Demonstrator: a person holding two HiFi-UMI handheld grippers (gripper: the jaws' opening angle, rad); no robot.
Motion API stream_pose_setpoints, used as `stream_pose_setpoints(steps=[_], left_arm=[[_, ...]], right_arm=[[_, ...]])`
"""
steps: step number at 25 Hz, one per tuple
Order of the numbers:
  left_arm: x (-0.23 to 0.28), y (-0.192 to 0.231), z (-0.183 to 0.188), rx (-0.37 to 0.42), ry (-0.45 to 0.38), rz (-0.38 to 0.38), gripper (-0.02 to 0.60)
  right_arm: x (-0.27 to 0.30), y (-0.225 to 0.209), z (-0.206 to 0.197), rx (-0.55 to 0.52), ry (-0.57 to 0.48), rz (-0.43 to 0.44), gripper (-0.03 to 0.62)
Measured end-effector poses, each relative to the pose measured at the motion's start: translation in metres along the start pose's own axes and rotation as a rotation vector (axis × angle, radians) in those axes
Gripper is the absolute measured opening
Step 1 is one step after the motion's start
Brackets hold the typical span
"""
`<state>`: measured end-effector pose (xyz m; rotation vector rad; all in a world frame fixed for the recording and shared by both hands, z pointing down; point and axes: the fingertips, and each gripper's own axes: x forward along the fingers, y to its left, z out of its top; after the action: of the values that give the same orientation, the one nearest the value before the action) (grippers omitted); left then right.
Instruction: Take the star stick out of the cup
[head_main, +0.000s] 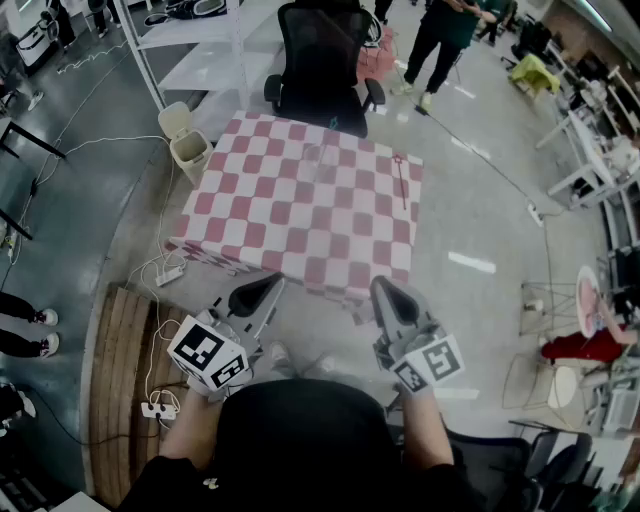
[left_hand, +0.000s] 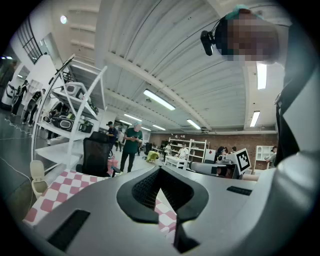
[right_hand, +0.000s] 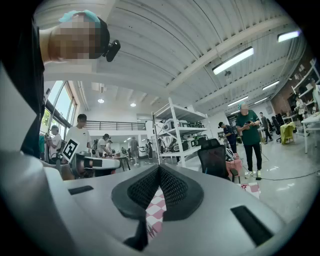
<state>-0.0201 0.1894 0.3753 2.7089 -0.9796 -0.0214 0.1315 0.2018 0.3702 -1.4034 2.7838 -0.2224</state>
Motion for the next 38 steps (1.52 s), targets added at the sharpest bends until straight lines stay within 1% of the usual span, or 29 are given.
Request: stream_pose_setpoints(steps=[10, 17, 20, 23, 27, 31, 38], left_arm=[[-0.003, 0.022, -0.003, -0.011, 0.012, -0.051, 0.038], [-0.013, 0.05, -0.009, -0.016, 0.024, -0.085, 0.038], [-0.017, 0.059, -0.012, -0.012, 0.03, -0.102, 0.038], [-0.019, 0.067, -0.013, -0.023, 0.034, -0.109, 0.038], [-0.022, 0.081, -0.013, -0.045, 0.029, -0.098, 0.038], [-0.021, 0.095, -0.012, -0.047, 0.026, -0.081, 0.038], [-0.013, 0.114, -0.014, -0.072, 0.033, -0.036, 0.038]], right_arm=[[0.017, 0.007, -0.005, 0.005, -0.002, -0.052, 0.017], [0.037, 0.01, -0.011, 0.048, -0.025, -0.117, 0.017], [0.045, 0.013, -0.016, 0.059, -0.021, -0.135, 0.017], [0.054, 0.015, -0.019, 0.066, -0.014, -0.148, 0.017], [0.065, 0.016, -0.025, 0.078, 0.003, -0.15, 0.017], [0.078, 0.013, -0.029, 0.088, 0.013, -0.139, 0.017], [0.101, -0.001, -0.032, 0.107, 0.02, -0.099, 0.017]])
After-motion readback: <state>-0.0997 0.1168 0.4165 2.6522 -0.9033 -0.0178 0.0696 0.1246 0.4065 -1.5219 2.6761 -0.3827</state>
